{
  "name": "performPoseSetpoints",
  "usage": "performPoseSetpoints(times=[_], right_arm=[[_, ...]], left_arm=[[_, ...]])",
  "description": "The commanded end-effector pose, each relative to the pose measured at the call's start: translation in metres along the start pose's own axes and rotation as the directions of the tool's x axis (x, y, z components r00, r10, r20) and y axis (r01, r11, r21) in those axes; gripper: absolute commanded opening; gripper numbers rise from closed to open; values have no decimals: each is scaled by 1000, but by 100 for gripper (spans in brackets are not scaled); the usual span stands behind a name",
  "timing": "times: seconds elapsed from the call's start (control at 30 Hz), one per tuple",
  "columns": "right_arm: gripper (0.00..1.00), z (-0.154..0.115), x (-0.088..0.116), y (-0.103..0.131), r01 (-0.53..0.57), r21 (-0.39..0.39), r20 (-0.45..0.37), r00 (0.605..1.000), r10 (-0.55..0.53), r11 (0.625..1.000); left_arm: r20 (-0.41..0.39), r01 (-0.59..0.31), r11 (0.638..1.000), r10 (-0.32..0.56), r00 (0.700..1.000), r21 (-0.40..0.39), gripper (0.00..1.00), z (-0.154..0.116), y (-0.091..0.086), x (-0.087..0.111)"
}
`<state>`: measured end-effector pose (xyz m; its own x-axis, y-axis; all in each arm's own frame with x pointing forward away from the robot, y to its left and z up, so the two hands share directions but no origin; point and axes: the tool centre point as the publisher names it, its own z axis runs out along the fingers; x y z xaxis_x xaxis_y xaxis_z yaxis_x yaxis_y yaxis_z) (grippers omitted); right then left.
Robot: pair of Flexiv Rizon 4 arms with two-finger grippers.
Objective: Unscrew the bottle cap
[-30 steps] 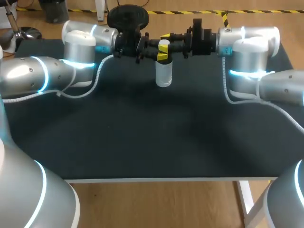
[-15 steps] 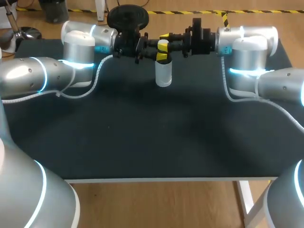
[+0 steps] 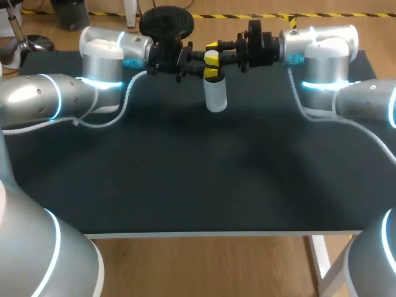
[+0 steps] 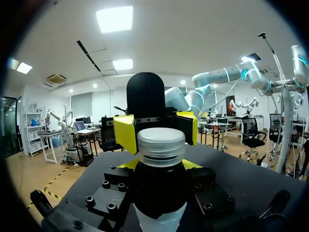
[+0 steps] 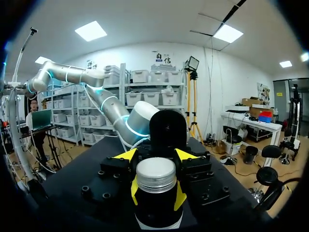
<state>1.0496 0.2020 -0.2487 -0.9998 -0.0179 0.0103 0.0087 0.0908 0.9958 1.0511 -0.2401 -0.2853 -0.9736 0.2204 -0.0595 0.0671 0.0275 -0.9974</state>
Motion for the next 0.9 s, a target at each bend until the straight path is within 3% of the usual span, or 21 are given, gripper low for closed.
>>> performPoseSetpoints(times=[0.03, 0.37, 0.57, 0.73, 0.9], right_arm=[[0, 4, -12, 3, 5, 6, -190, 982, -4, 1000], [0, 2, -15, 3, -17, -20, -401, 916, 8, 1000], [0, -2, -14, 1, 13, -18, -545, 838, -20, 1000], [0, -3, -11, 0, 47, -70, -678, 730, -82, 996], [0, 2, -11, -3, 41, -47, -744, 665, -62, 998]], left_arm=[[-7, 2, 1000, -2, 1000, -1, 0, 2, 3, -8], [-7, 2, 1000, -2, 1000, -1, 0, 2, 3, -8], [-7, 2, 1000, -2, 1000, -1, 0, 2, 3, -8], [-7, 2, 1000, -2, 1000, -1, 0, 2, 3, -8], [-7, 2, 1000, -2, 1000, -1, 0, 2, 3, -8]])
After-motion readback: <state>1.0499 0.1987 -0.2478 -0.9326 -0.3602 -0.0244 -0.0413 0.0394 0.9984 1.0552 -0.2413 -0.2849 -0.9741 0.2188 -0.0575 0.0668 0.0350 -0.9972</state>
